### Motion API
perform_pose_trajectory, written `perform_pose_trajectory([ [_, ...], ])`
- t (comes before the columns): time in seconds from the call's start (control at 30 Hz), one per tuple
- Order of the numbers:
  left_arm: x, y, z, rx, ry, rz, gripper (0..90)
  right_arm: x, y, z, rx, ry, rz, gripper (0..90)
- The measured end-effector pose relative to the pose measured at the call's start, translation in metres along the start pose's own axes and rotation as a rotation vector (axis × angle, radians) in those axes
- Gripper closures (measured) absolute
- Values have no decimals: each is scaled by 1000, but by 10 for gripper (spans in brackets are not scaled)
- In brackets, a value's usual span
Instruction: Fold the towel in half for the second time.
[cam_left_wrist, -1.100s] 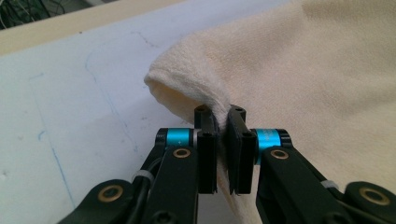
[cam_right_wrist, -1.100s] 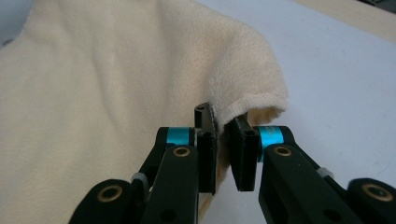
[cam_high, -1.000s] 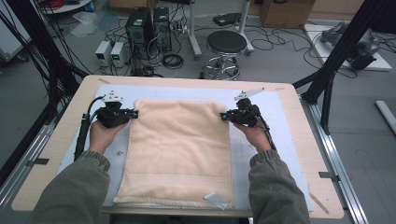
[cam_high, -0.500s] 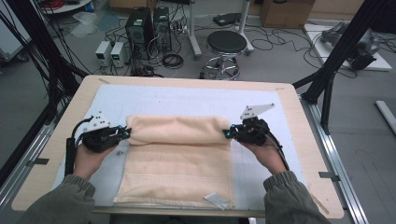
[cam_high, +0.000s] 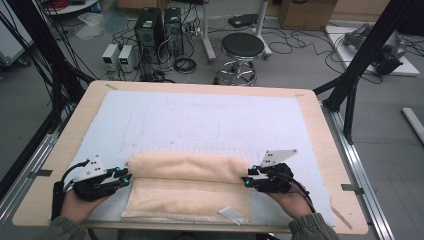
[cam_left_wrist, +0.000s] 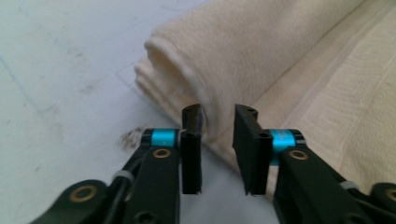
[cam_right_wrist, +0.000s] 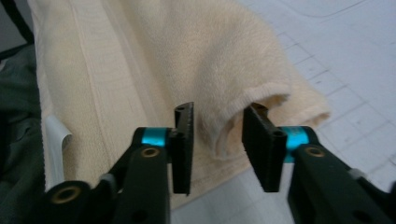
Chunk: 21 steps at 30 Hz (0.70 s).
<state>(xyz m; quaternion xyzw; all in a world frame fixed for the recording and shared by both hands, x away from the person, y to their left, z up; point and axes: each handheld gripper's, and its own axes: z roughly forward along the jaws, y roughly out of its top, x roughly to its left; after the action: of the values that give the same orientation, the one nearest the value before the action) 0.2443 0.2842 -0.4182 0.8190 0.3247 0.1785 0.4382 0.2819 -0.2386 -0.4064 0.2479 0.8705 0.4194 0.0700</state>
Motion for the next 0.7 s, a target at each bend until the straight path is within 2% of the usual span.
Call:
perform_pose_trajectory([
  [0.07, 1, 0, -7, -8, 12, -1, 623, -1, 1, -9, -34, -17, 11, 543],
  [0.17, 5, 5, -7, -7, 18, -6, 525, -4, 8, -15, -56, -44, 15, 474],
  [0.3, 14, 18, 5, -15, 8, -22, 435, -13, 20, -8, -57, -67, -13, 423],
  [0.37, 18, 28, 13, -21, -3, -44, 387, -19, 26, -2, -55, -64, 2, 387],
  [0.5, 24, 43, 27, -30, -3, -53, 337, -29, 36, 11, -63, -30, 22, 356],
  [0.57, 26, 47, 35, -20, -7, -54, 329, -31, 39, 20, -50, -9, 27, 356],
  [0.63, 29, 48, 44, -12, -22, -85, 323, -33, 39, 29, -23, 11, 40, 363],
  [0.67, 31, 47, 48, -2, -31, -97, 323, -35, 38, 34, 1, 25, 57, 393],
  [0.7, 32, 47, 52, 18, -44, -102, 330, -36, 38, 37, 18, 42, 60, 461],
])
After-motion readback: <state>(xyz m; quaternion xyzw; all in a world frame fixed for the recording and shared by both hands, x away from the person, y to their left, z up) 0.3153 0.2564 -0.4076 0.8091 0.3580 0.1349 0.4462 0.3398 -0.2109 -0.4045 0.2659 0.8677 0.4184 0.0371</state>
